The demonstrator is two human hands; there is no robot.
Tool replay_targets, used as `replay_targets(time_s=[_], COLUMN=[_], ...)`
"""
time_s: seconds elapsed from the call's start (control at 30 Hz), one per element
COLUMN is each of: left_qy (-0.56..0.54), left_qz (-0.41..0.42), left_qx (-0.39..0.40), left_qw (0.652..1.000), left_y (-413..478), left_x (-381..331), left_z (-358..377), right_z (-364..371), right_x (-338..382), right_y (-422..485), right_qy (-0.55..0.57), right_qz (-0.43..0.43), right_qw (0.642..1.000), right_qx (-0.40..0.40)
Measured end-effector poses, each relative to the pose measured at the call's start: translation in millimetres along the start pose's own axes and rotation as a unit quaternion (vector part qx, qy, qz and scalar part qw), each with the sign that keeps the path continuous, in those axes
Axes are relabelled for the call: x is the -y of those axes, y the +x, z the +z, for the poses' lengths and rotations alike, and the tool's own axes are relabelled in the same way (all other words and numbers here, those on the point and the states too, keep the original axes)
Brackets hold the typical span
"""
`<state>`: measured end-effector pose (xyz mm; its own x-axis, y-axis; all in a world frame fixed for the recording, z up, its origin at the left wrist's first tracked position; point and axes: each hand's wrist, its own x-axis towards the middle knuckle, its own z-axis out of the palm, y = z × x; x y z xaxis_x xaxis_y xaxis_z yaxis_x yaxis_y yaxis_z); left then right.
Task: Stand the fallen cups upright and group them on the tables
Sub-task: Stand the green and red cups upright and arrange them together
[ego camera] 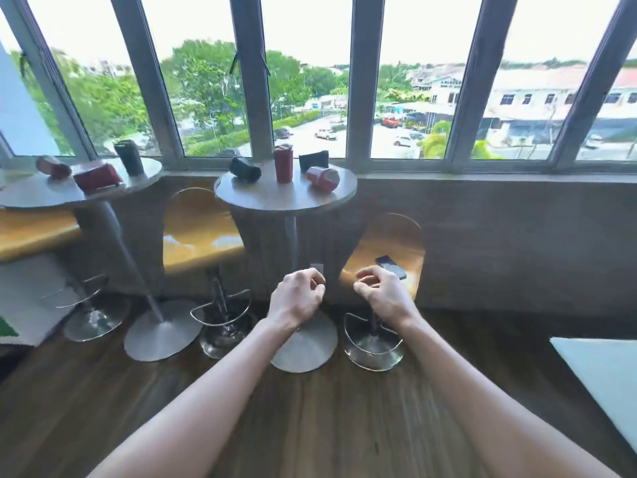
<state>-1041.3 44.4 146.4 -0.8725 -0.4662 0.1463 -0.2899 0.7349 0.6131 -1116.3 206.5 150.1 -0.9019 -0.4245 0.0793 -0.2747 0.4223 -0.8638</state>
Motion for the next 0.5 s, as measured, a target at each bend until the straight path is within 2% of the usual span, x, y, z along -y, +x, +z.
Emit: replay_targets(time_s=[0.2, 0.5], left_qy=[0.000, -0.008], left_qz=[-0.014, -0.044], left_qx=[-0.048, -0.099], left_qw=[0.999, 0.994], left_y=[139.9, 296.9], left_x=[-3.5, 11.6], left_z=[-0.2, -11.5], right_z=[-1.0, 16.4], right_x=[12.8, 38.2], right_y=[143.1, 328.3], right_qy=[0.004, 0.023], right_qz=[-0.029, -0.097], right_qw=[1.000, 0.994], right_qx=[-0.009, 0.041])
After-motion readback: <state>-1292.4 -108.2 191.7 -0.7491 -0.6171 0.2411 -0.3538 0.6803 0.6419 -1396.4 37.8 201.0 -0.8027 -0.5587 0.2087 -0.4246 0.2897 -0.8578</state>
